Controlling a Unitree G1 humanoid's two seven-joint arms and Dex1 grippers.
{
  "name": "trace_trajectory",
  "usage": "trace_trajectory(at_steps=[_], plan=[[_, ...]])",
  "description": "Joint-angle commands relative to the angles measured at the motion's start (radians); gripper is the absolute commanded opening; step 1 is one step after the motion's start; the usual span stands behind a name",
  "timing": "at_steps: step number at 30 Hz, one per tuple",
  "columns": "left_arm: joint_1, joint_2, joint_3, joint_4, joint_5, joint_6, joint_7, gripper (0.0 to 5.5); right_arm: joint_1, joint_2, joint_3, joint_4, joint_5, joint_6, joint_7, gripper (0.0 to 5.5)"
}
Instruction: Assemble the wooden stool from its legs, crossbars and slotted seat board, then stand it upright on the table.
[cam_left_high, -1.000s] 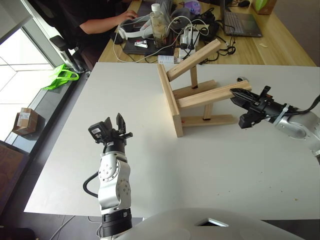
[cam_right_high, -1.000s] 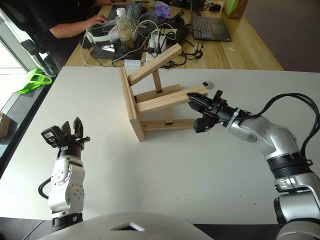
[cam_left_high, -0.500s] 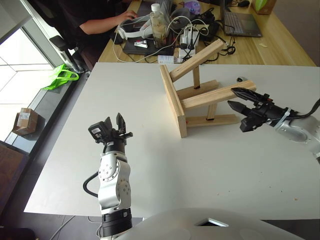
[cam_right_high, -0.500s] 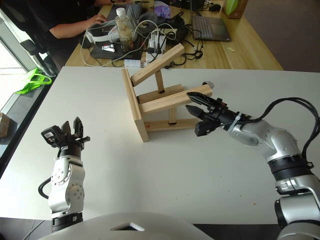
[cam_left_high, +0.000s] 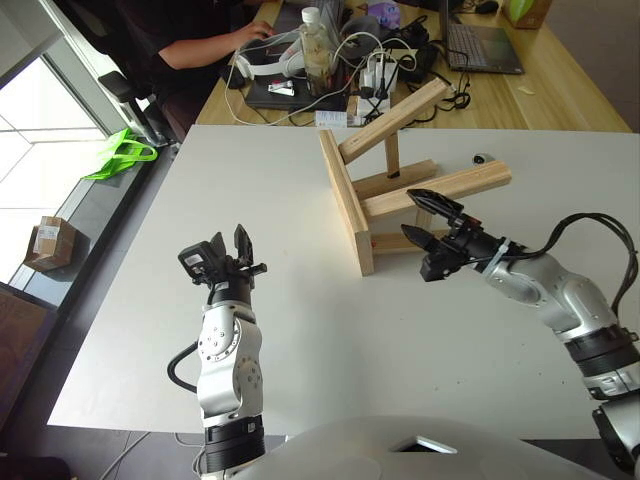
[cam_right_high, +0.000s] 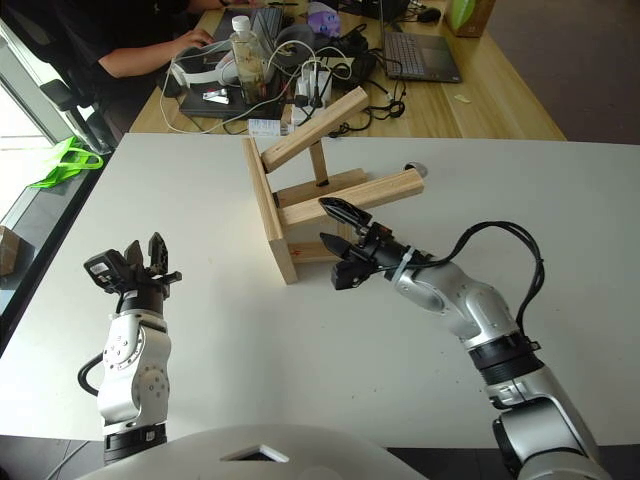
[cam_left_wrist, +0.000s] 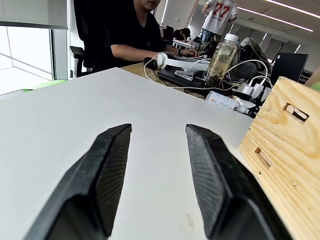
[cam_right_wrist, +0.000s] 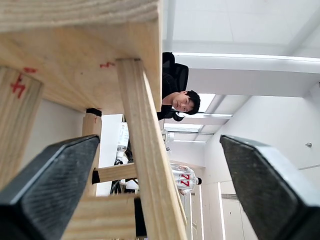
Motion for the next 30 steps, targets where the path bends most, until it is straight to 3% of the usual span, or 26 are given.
trace_trajectory(at_steps=[1,8,17,30], plan=[[-0.003,0.001,-0.005,-0.005,0.001,0.016,0.002,2.03,-0.048,0.050,0.018,0.004,-0.055,0.082,0.016,4.45],[0.003,-0.001,-0.008,-0.013,0.001,0.020,0.003,2.03,-0.088,0.113,0.066,0.032,-0.111,0.173,0.039,4.45],[0.011,-0.011,-0.013,-0.018,0.002,0.016,0.012,2.03,-0.113,0.094,0.134,0.033,-0.185,0.185,0.076,3.06],[0.013,-0.015,-0.016,-0.018,0.003,0.009,0.017,2.03,-0.188,0.090,0.138,0.105,-0.212,0.204,0.026,1.08]])
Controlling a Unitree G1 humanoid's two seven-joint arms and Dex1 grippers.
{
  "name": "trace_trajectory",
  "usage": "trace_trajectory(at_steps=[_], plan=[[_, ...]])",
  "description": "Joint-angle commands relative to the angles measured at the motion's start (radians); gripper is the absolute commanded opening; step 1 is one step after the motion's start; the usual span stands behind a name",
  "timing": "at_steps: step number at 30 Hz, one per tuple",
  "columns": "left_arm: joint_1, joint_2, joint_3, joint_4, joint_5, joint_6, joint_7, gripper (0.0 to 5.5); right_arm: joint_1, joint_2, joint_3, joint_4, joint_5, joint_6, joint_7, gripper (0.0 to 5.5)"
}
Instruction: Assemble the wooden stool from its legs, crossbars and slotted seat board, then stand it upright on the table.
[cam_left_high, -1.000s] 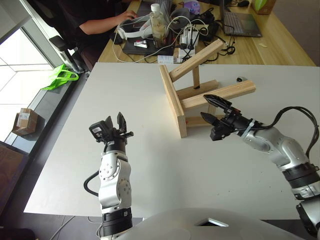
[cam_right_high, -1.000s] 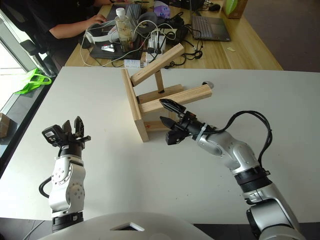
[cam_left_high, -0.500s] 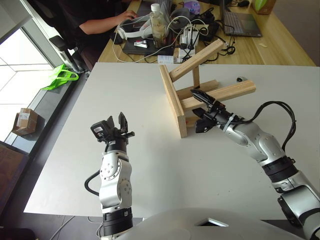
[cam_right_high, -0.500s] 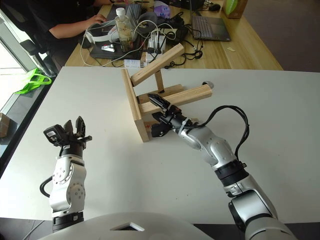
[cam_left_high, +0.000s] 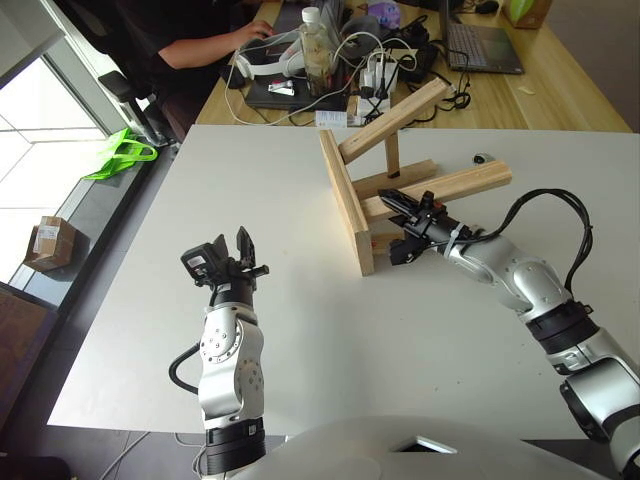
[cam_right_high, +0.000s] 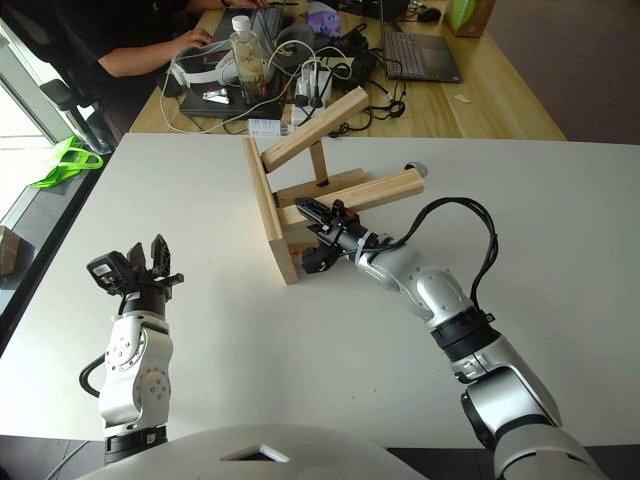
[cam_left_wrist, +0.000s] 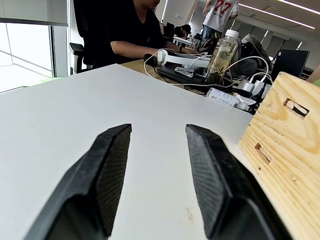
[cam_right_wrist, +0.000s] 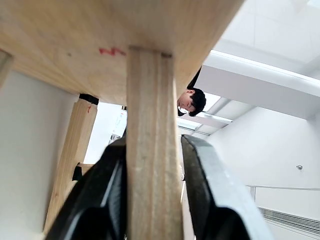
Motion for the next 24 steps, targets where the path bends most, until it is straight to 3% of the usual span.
trace_trajectory(at_steps=[1,13,24], plan=[[-0.003,-0.004,-0.003,-0.009,0.002,0.003,0.005,2.03,-0.024,0.002,-0.004,0.022,0.007,0.015,-0.007,1.04],[-0.022,0.009,0.002,0.003,0.000,0.007,-0.001,2.03,0.006,0.056,-0.053,0.010,0.111,0.033,-0.029,1.04],[-0.026,0.009,0.002,0.004,0.001,0.008,-0.005,2.03,0.041,0.148,-0.150,-0.044,0.334,0.048,0.003,1.05]])
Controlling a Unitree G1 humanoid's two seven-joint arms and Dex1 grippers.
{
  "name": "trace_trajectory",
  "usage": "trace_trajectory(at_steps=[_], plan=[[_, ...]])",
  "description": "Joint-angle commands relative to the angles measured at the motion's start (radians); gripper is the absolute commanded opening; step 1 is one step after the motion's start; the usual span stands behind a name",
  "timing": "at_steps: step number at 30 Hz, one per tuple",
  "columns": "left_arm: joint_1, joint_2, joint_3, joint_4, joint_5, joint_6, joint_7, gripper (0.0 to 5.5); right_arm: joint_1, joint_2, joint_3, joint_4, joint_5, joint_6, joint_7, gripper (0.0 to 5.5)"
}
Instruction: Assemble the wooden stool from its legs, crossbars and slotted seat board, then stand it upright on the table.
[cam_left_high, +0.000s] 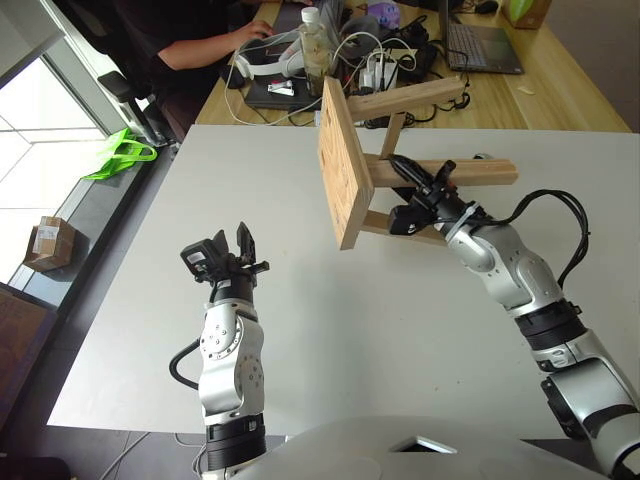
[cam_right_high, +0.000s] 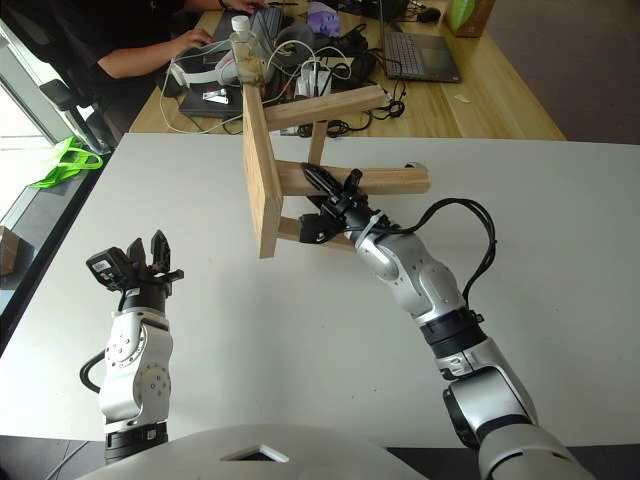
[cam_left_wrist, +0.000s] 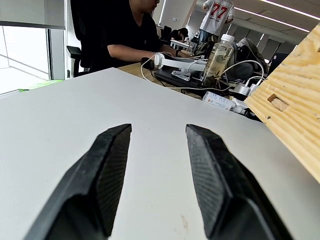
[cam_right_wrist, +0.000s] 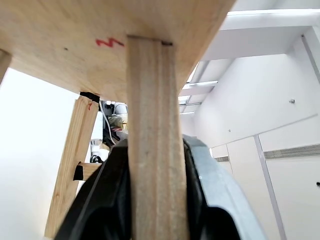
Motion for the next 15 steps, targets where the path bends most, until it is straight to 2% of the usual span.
trace_trajectory(at_steps=[1,7,15], plan=[[-0.007,0.002,-0.001,0.001,0.001,0.008,0.000,2.03,0.032,0.043,-0.028,-0.011,0.112,0.017,0.012,1.05],[-0.013,0.003,0.001,0.005,0.000,0.008,-0.002,2.03,0.071,0.127,-0.090,-0.034,0.326,0.069,0.077,1.05],[-0.006,0.003,0.006,0.000,0.002,0.007,0.001,2.03,0.121,0.280,-0.234,0.005,0.676,0.317,0.141,1.04]])
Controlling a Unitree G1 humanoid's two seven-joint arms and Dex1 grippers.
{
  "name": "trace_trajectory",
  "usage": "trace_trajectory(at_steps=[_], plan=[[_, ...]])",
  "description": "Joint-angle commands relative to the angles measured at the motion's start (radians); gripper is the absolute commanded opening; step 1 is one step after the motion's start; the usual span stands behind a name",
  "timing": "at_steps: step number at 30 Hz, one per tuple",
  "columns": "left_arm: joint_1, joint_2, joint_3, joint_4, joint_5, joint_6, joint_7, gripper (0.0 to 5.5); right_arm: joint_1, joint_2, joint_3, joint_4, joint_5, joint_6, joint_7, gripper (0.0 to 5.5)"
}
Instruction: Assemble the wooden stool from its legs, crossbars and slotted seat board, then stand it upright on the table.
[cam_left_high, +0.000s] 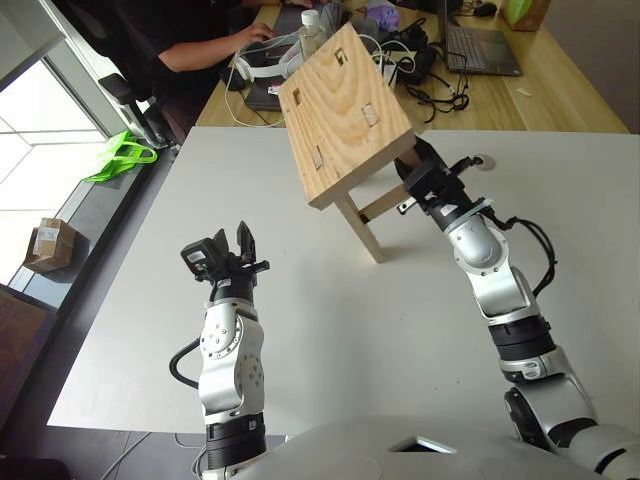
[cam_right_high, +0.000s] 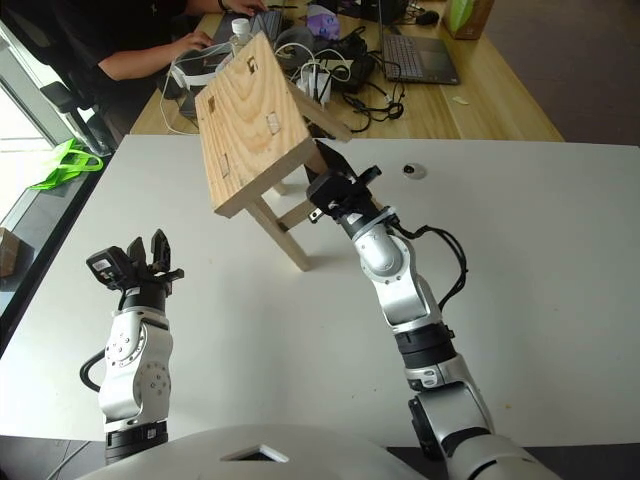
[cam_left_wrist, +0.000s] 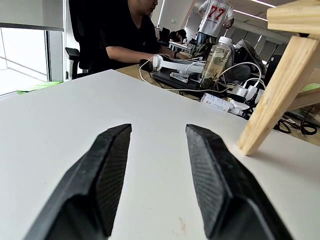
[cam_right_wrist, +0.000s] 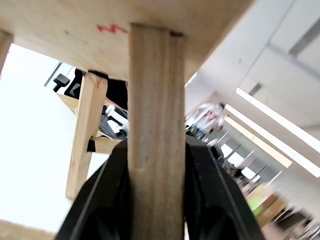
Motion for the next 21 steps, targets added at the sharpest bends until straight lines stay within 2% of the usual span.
trace_trajectory(at_steps=[1,3,4,13,21], plan=[[-0.003,0.002,0.003,-0.002,0.002,0.008,0.004,2.03,0.044,0.049,-0.072,0.039,0.130,0.143,0.015,1.04],[-0.002,0.002,0.002,-0.003,0.002,0.008,0.004,2.03,0.057,0.063,-0.094,0.040,0.181,0.204,0.019,1.04],[-0.002,0.002,0.002,-0.003,0.003,0.008,0.004,2.03,0.064,0.068,-0.103,0.036,0.206,0.229,0.023,1.38],[-0.007,0.009,0.006,-0.005,-0.003,0.017,0.000,2.03,0.081,0.086,-0.139,-0.077,0.368,0.321,0.080,2.84],[0.037,0.051,-0.035,-0.050,0.045,0.028,-0.033,2.03,0.232,-0.010,-0.207,-0.176,0.498,0.347,0.196,4.02]])
